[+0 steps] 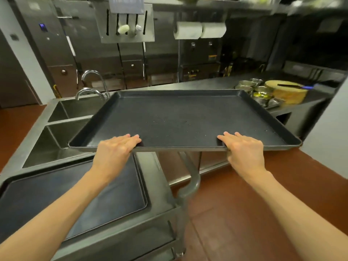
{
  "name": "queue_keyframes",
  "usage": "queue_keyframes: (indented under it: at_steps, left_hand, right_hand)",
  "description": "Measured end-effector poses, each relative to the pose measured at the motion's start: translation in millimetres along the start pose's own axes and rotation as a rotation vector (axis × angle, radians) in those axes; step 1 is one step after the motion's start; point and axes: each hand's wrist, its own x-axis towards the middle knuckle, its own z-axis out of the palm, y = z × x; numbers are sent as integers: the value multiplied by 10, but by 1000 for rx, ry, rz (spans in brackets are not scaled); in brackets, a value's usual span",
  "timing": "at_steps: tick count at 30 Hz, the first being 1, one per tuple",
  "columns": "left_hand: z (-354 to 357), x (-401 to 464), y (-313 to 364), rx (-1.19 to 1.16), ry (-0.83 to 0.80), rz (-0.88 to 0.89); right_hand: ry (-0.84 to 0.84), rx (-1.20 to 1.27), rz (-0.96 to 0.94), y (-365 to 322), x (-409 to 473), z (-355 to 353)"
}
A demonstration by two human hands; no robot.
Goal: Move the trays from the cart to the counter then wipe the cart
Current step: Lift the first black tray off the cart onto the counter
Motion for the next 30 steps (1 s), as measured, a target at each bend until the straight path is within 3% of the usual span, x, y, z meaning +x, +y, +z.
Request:
queue_keyframes:
  at_steps: [6, 16, 30]
  left_hand:
    - [675, 735, 419, 2, -35, -8]
    - [2282, 1881, 758, 45, -48, -90]
    - [3785, 3260, 991, 207, -151, -278]
  right_hand:
    - [29, 1, 7, 926, 223, 491]
    - [-45, 31, -62, 2405, 1145, 1970]
    - [-71, 225, -255, 3714, 2597, 3932]
